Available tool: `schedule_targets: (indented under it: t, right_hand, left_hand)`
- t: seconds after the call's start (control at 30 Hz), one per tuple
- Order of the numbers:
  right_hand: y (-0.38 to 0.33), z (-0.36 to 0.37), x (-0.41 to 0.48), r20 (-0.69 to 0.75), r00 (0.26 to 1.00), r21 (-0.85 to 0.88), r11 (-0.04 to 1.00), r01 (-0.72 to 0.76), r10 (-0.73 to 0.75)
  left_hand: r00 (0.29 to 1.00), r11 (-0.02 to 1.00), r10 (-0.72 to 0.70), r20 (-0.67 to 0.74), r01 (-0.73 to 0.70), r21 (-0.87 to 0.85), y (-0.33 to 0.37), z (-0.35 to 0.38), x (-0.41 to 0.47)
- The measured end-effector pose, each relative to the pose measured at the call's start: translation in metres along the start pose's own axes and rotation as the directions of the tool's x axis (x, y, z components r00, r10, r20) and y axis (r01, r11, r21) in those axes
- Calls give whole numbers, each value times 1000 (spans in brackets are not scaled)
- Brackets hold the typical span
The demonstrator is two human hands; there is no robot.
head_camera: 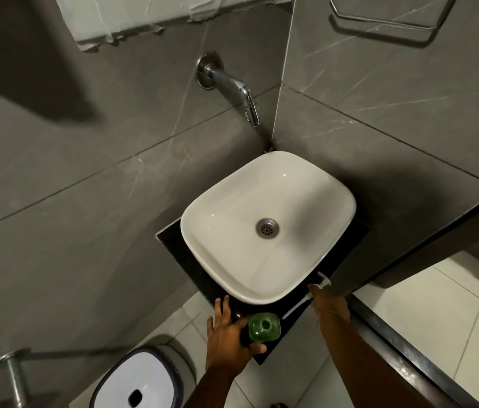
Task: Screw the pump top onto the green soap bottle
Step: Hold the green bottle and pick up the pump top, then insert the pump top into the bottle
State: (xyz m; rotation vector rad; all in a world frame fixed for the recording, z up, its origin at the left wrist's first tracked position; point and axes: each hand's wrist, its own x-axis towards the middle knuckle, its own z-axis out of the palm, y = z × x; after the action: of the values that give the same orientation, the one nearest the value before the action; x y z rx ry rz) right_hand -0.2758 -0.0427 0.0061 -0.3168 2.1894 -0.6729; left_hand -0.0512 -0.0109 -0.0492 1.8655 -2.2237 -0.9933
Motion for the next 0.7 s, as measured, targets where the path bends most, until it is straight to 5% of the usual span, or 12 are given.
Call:
schedule_targets:
  t: [0.13, 0.3, 0.57, 0.7]
  right_hand:
    - [21, -22, -48, -137, 971, 300, 925, 231, -198]
    - [25, -24, -109, -191, 850, 210, 825, 525, -492]
    - [49, 13, -103, -208, 755, 82, 758, 647, -621]
    - [75, 34, -90, -170, 639, -33, 652, 757, -750]
  left_hand:
    - [1000, 1000, 0, -8, 0, -6, 0, 1, 1]
    - [1000, 1000, -6, -13, 6, -12, -2, 3, -1]
    - [1000, 1000, -19, -14, 19, 22, -2, 5, 0]
    - [999, 1000, -20, -26, 21, 20, -1, 6, 0]
